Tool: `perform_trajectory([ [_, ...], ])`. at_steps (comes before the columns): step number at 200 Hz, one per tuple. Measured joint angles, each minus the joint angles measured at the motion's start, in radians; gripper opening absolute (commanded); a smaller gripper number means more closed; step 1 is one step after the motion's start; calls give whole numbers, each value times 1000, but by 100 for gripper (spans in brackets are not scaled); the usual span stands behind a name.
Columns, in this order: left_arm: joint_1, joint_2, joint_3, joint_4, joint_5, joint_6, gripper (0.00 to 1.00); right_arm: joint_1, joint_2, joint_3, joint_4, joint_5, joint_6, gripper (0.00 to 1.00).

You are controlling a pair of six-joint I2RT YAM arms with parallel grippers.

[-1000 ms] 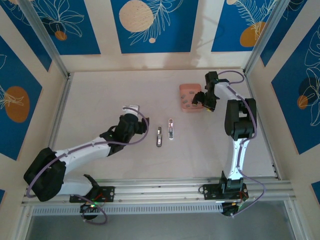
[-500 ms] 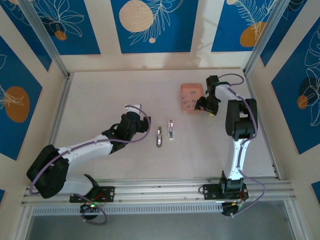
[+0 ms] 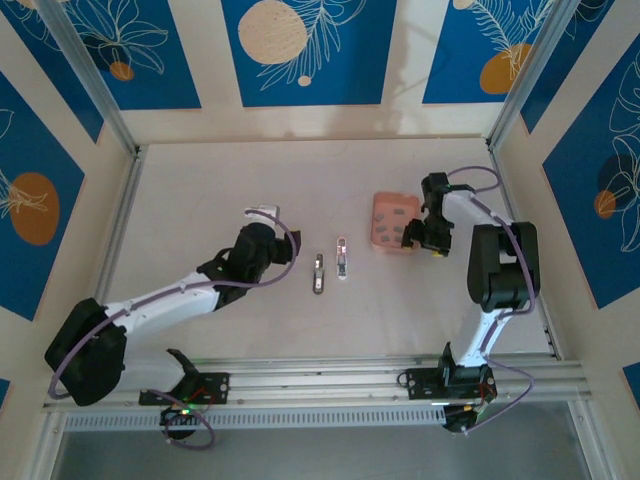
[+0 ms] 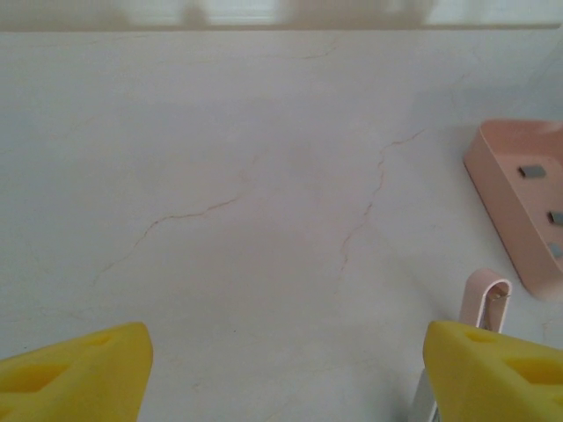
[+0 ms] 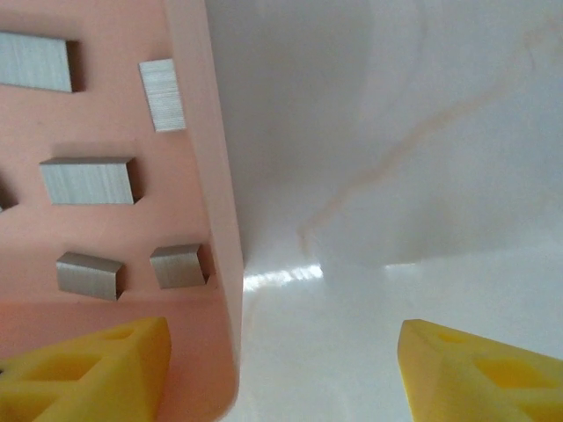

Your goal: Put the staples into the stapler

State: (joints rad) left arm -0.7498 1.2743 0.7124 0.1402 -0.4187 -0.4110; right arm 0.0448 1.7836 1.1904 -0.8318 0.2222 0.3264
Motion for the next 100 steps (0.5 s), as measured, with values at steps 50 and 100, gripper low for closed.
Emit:
perform_trajectory([
  [50,0,-55,-43,-8,10,-26,80,-4,-142,-82,-63,14,1,68],
  [100,1,-89,-69,-8,10,-37,80,111,-175,61,-75,-55,17,68],
])
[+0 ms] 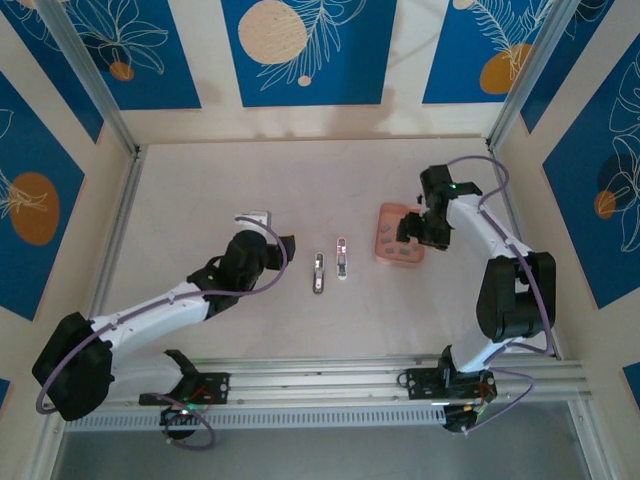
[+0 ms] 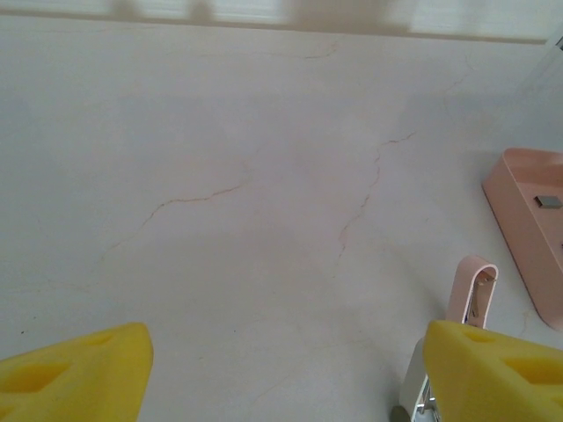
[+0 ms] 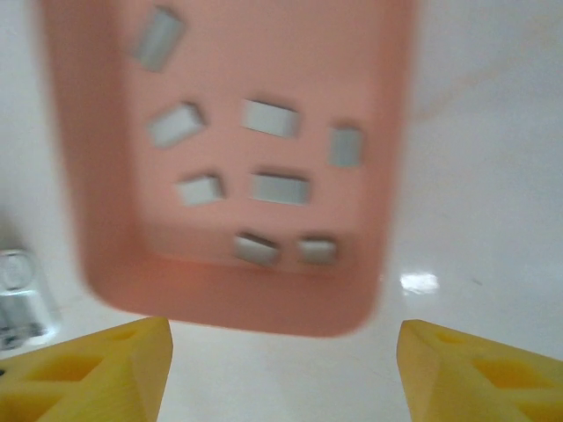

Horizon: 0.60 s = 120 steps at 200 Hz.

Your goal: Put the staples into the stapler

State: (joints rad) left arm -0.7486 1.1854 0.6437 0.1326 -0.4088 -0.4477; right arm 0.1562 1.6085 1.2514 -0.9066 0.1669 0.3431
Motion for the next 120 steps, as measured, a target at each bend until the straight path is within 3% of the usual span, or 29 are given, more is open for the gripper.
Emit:
perform_trajectory([
  [48,0,0,-4,-1,-4,0,80,136,179,104,50,-99,3,69],
  [120,0,0,-15,0,-11,0,81,150,230,35,110,-200,25,63],
])
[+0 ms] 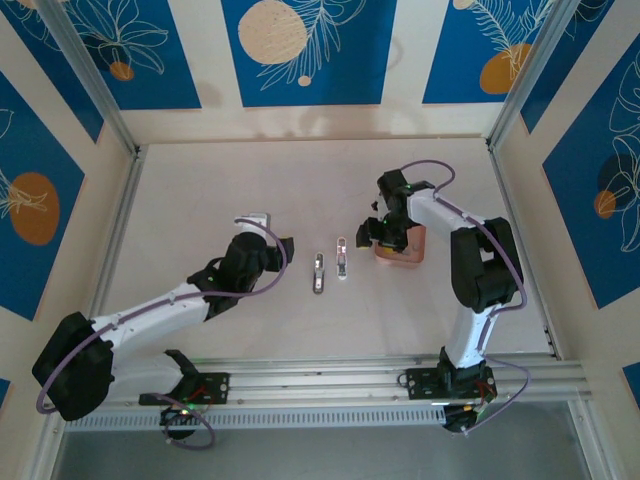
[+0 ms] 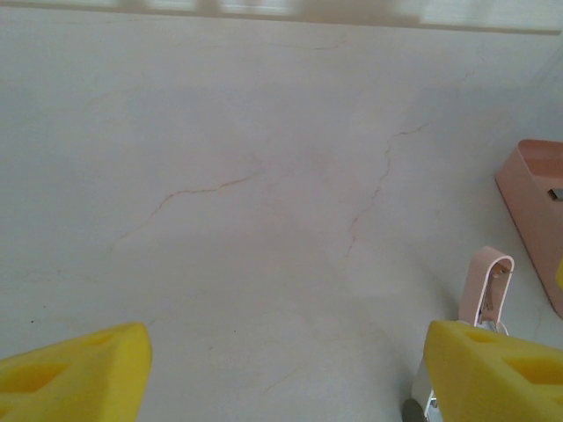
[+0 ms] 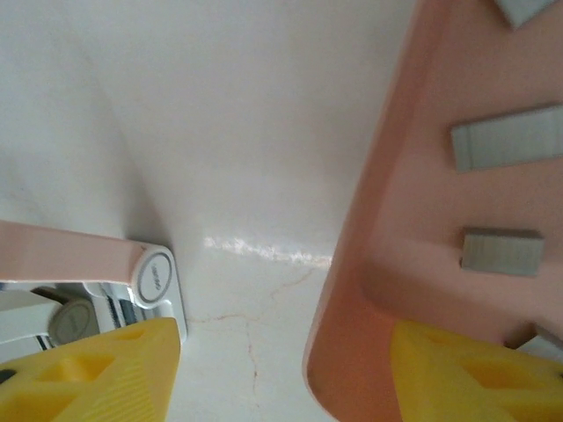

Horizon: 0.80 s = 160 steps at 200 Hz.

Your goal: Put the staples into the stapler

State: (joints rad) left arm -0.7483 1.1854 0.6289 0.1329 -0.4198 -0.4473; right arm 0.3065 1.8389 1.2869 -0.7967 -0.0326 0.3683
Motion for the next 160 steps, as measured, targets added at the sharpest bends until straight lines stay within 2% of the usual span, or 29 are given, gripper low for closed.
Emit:
perform_trajectory([
  [78,0,0,-6,16,2,0,80,0,-61,-125,11,-44,0,61],
  [128,0,0,-19,27,14,-10,79,42,-186,-271,2,-67,33,61],
  [160,0,0,-29,52,39,-16,77,61,-293,-305,-30,-72,75,60],
])
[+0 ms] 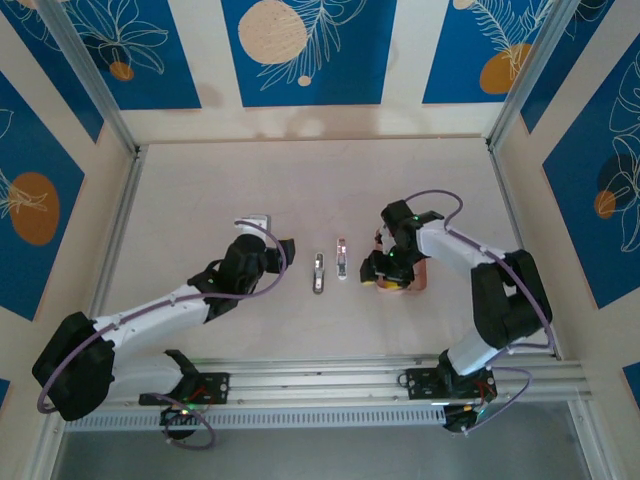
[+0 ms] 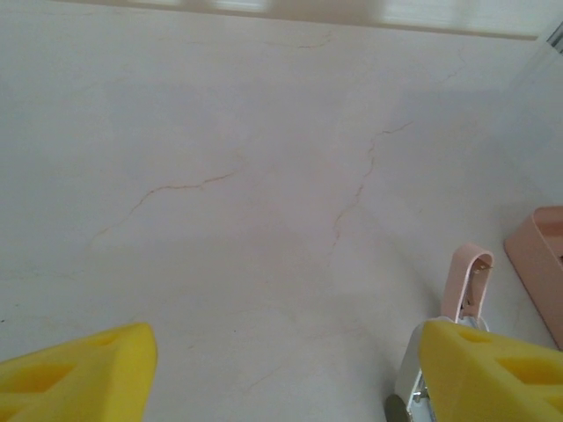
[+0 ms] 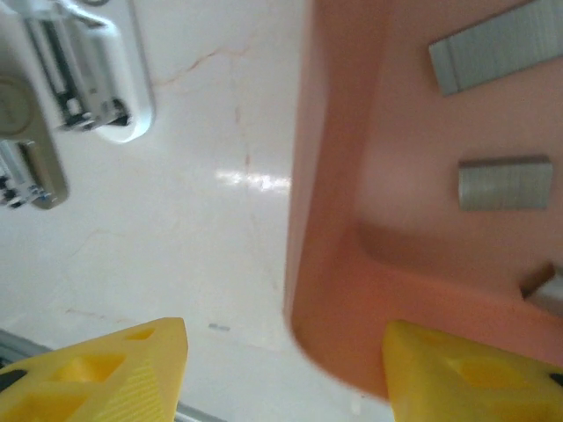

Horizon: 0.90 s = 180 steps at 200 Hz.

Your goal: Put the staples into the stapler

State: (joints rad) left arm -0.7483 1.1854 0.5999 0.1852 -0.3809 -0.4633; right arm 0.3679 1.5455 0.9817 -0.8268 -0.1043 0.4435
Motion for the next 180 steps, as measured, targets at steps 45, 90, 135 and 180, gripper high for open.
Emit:
perform_trajectory([
  [45,0,0,-31,35,20,0,78,-106,-157,5,-11,28,181,59],
  [90,0,15,-33,62,23,2,80,-227,-166,6,21,54,536,60],
  [135,0,57,-40,78,36,9,80,-232,-71,69,28,101,855,53],
  [180,5,79,-50,95,40,8,80,-230,60,128,23,108,967,49],
])
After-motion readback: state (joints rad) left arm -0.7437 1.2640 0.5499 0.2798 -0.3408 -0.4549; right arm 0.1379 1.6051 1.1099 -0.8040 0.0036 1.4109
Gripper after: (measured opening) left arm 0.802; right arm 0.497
